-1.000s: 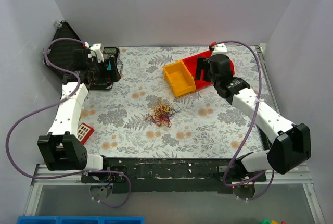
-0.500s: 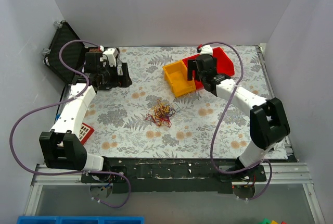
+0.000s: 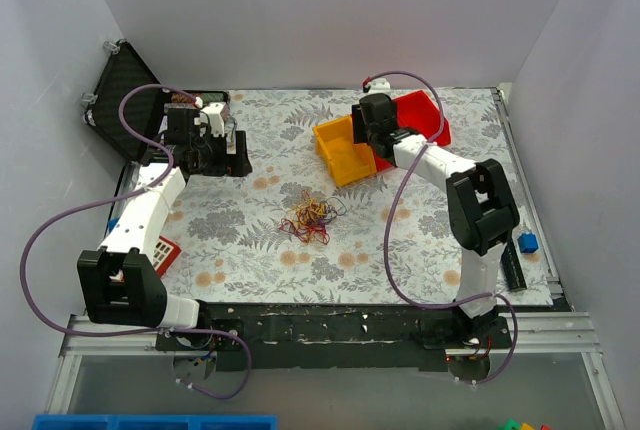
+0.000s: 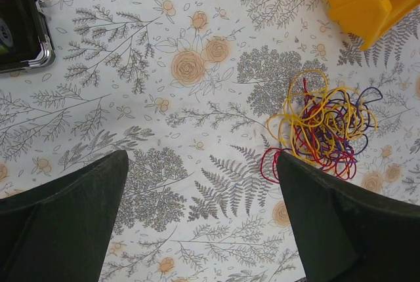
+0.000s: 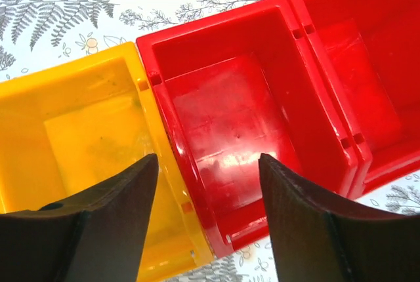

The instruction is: Untangle the cables

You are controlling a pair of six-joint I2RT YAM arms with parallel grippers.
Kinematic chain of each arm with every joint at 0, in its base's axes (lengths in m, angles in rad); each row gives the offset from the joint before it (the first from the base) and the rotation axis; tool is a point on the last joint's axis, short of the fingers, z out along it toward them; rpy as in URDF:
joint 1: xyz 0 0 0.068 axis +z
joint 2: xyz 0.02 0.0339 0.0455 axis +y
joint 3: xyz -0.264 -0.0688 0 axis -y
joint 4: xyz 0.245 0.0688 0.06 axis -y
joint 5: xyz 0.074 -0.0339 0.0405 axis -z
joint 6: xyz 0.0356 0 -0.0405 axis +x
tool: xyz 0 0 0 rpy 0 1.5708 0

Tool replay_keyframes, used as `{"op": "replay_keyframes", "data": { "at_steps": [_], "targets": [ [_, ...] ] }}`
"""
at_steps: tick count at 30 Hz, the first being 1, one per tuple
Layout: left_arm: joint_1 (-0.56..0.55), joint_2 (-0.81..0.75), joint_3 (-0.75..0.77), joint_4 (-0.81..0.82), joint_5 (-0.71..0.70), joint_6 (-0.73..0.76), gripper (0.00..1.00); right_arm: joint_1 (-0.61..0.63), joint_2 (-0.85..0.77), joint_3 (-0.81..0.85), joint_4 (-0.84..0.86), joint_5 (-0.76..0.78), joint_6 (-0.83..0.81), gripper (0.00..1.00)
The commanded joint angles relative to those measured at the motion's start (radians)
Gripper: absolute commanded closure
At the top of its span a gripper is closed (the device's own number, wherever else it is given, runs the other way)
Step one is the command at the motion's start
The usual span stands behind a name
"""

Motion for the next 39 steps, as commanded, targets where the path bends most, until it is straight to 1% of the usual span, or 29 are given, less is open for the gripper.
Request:
{"op": "replay_keyframes", "data": {
  "at_steps": [1,4,5,8,9,11,12,14,16,18,20,22,23,29,32,33,36,37,39],
  "targets": [
    [-0.001,-0.034,-0.005,0.009,-0.025,0.02,0.02,-0.007,0.065,0.065,-0.004,0.01,-0.002,0.34],
    [0.001,-0.051,-0.009,0.007,-0.04,0.02,0.02,-0.007,0.095,0.065,-0.013,-0.002,0.018,0.47],
    [-0.001,-0.057,-0.012,0.005,-0.044,0.026,0.02,-0.007,0.105,0.063,-0.015,-0.007,0.023,0.49],
    [-0.001,-0.075,-0.018,0.002,-0.059,0.037,0.02,-0.007,0.126,0.06,-0.024,-0.014,0.035,0.51],
    [0.001,-0.078,-0.021,0.001,-0.063,0.039,0.02,-0.007,0.129,0.06,-0.027,-0.019,0.036,0.53],
    [-0.001,-0.083,-0.021,-0.001,-0.071,0.04,0.02,-0.007,0.131,0.057,-0.036,-0.027,0.047,0.62],
    [-0.001,-0.085,-0.023,-0.002,-0.071,0.039,0.02,-0.006,0.128,0.053,-0.038,-0.034,0.05,0.63],
    [-0.001,-0.086,-0.023,-0.002,-0.07,0.033,0.02,-0.003,0.12,0.033,-0.036,-0.042,0.058,0.63],
    [0.001,-0.089,-0.025,-0.002,-0.071,0.028,0.02,-0.001,0.112,0.014,-0.032,-0.045,0.066,0.52],
    [0.001,-0.092,-0.025,-0.004,-0.07,0.028,0.02,-0.003,0.097,-0.001,-0.03,-0.043,0.072,0.43],
    [-0.001,-0.094,-0.025,-0.004,-0.071,0.025,0.02,-0.003,0.073,-0.022,-0.009,-0.043,0.073,0.38],
    [-0.001,-0.097,-0.028,-0.004,-0.074,0.027,0.02,-0.003,0.047,-0.052,0.014,-0.054,0.072,0.36],
    [-0.001,-0.1,-0.031,-0.002,-0.074,0.028,0.02,-0.003,0.04,-0.061,0.042,-0.059,0.064,0.35],
    [-0.001,-0.108,-0.038,0.001,-0.08,0.027,0.02,-0.003,0.062,-0.062,0.027,-0.097,0.055,0.35],
    [-0.001,-0.108,-0.04,0.002,-0.08,0.025,0.02,-0.003,0.077,-0.064,0.025,-0.102,0.062,0.37],
    [-0.001,-0.108,-0.04,0.001,-0.08,0.025,0.02,-0.003,0.08,-0.067,-0.002,-0.106,0.072,0.37],
    [-0.001,-0.109,-0.038,0.007,-0.08,0.022,0.02,-0.001,0.08,-0.091,0.01,-0.122,0.076,0.39],
    [-0.001,-0.109,-0.038,0.008,-0.077,0.019,0.02,-0.001,0.079,-0.098,0.01,-0.125,0.078,0.4],
    [-0.001,-0.108,-0.041,0.012,-0.077,0.02,0.02,-0.001,0.082,-0.101,0.005,-0.131,0.084,0.47]
  ]
}}
